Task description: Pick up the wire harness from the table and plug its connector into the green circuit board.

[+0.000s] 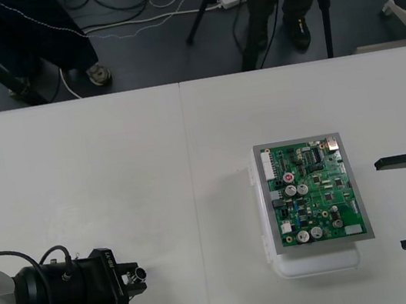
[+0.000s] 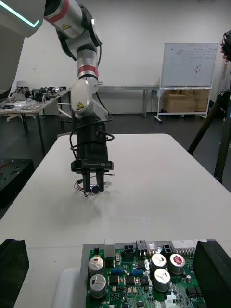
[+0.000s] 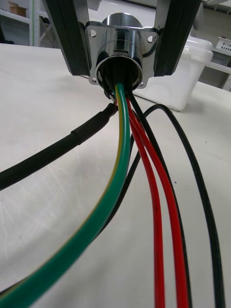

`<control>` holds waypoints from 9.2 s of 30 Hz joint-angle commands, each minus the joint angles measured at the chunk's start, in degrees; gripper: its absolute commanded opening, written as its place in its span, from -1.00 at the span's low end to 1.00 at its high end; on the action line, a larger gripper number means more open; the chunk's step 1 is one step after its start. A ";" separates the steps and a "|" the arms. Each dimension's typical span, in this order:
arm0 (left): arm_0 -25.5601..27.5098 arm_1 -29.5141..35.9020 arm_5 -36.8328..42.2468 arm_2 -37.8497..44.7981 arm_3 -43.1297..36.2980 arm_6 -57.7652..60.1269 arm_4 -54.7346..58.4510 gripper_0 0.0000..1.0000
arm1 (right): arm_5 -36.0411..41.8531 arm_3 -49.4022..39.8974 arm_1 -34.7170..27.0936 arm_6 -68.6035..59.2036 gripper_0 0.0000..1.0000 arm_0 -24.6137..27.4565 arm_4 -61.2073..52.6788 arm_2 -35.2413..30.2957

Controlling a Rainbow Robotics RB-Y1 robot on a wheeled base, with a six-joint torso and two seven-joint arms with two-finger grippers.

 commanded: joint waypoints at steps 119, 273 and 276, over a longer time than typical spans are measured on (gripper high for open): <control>25.23 -61.54 -88.85 95.95 -9.82 144.69 3.67 -0.79 | -0.40 -0.80 -2.24 3.43 1.00 0.98 -2.35 0.63; 6.59 -53.54 -72.15 57.19 -10.88 191.09 -59.61 -0.80 | 72.81 -42.03 13.49 -13.10 1.00 18.21 -3.75 13.90; 6.59 -53.27 -72.15 57.19 -10.88 191.09 -59.52 -0.79 | 74.92 -43.61 13.32 -13.10 1.00 19.44 -3.75 13.99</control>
